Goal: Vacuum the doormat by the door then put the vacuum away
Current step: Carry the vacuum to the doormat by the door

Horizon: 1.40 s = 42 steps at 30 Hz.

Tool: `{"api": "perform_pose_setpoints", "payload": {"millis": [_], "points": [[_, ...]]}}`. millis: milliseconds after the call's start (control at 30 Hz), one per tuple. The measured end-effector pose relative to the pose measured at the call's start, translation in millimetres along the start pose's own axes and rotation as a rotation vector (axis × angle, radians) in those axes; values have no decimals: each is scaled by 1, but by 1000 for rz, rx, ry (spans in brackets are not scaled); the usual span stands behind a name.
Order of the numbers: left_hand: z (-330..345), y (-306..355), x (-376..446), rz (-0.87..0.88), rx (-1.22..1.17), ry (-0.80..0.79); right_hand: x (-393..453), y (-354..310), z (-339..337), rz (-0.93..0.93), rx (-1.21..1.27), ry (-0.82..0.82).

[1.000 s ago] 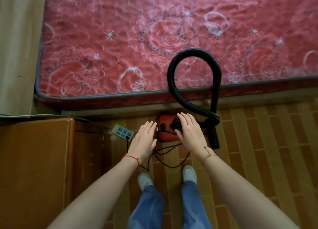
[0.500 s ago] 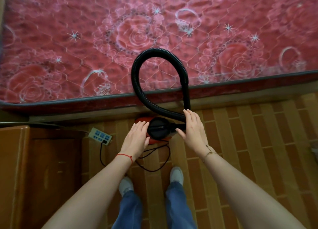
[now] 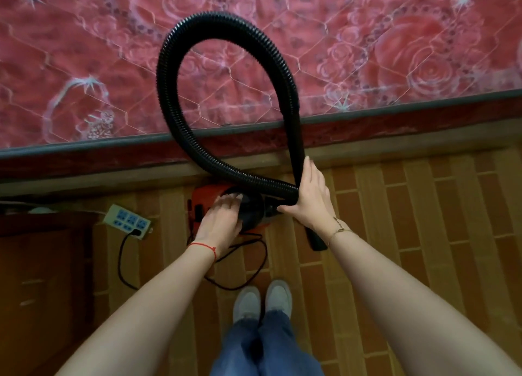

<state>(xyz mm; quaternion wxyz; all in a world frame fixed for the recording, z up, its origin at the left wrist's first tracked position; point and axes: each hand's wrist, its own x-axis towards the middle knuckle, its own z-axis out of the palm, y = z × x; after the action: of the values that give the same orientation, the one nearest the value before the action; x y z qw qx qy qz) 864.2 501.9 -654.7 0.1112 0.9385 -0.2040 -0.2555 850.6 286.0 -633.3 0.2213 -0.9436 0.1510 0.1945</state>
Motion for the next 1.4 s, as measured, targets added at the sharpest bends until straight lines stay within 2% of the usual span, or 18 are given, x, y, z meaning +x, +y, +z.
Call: {"api": "perform_pose_setpoints", "payload": {"millis": [133,267,433,567,733,867,967,1167,1400], "points": [[32,-6,29,-26,-9,-57,26,14,24,14,116,26],[60,-16,49,50,29,-39,47,27,42,15,305,90],[68,-16,72,48,109,-66,59,30,49,36,454,150],[71,-18,74,47,136,-172,65,32,46,67,522,157],[56,-12,72,7,171,-318,53,32,34,42,479,137],[39,-6,60,0,168,-354,30,27,17,-55,422,183],[21,12,49,45,162,-340,11,24,-4,-59,418,215],[-29,70,30,168,202,-345,-41,38,-67,6,420,291],[-81,154,-3,340,373,-330,-131,64,-142,132,546,440]]}}
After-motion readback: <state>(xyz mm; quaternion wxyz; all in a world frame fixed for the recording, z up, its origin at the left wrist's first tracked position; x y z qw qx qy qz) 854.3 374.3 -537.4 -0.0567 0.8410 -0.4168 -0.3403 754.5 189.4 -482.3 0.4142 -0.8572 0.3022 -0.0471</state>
